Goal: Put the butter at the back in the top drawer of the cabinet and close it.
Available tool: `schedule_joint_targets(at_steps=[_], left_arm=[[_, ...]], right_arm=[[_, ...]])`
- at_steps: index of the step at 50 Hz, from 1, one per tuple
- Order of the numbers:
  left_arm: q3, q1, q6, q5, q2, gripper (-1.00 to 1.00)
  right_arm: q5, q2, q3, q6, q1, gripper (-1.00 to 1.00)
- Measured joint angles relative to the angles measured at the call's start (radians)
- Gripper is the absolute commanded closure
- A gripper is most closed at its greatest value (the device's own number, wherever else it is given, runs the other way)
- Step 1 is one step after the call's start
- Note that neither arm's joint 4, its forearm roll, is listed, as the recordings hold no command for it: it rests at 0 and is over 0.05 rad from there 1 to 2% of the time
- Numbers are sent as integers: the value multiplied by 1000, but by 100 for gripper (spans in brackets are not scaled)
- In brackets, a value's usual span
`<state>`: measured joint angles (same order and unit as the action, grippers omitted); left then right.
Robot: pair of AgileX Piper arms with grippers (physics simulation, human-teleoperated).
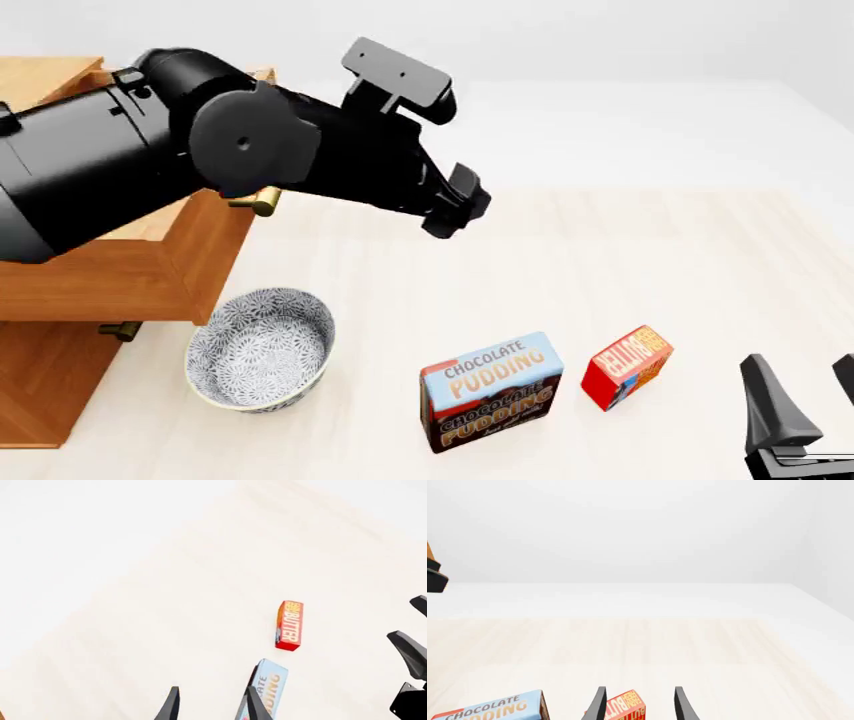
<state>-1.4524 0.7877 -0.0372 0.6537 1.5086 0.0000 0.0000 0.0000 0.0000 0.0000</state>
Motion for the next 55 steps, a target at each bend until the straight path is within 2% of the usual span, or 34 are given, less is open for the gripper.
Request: schedule_joint_targets(at_steps=[24, 55], left_arm=[[-62, 75, -15, -42, 187, -100], [-178, 149, -14, -35, 366, -100]], right_arm=[[0, 0, 0, 0, 0, -100], [0, 0, 0, 0, 0, -100]])
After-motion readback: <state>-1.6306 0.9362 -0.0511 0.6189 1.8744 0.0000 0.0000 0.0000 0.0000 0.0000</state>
